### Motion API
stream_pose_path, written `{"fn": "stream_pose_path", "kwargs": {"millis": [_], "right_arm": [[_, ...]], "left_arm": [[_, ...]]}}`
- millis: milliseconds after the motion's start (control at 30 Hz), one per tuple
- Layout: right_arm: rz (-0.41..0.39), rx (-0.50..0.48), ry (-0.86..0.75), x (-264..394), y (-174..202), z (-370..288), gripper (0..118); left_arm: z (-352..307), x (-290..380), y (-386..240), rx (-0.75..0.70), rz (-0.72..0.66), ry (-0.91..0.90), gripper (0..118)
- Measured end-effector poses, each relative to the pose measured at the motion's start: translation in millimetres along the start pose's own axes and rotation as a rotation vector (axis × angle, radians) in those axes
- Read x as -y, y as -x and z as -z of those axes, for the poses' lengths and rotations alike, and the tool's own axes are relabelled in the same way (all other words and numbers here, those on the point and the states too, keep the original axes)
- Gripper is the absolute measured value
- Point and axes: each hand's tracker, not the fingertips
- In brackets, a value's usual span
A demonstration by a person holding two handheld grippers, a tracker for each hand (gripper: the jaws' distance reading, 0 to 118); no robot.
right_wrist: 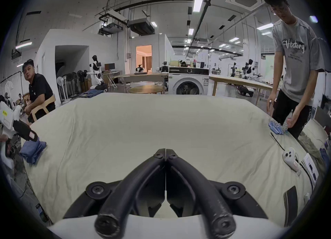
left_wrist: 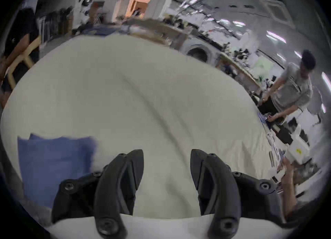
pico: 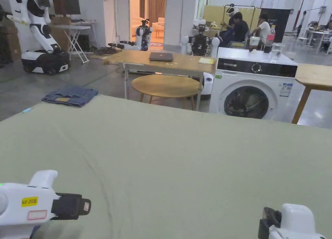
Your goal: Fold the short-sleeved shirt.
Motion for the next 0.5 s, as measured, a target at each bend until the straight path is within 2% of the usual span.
{"fn": "stream_pose_path", "kwargs": {"millis": [167,333,467,500], "right_arm": [[0.021,0.025,-0.025,-6,-5,-1,0],[0.037,0.046,-0.066,-14,-9,-5,0],[0.038,0.053,-0.099,-17,-9,-6,0],[0.037,0.058,-0.107,-17,-9,-6,0]], "left_arm": [[25,11,-85,-0.091,0.146,-0.215,50],[43,16,-136,-0.183,0.259,-0.407,21],[52,18,-157,-0.197,0.298,-0.444,15],[54,20,-163,-0.200,0.309,-0.467,8]]}}
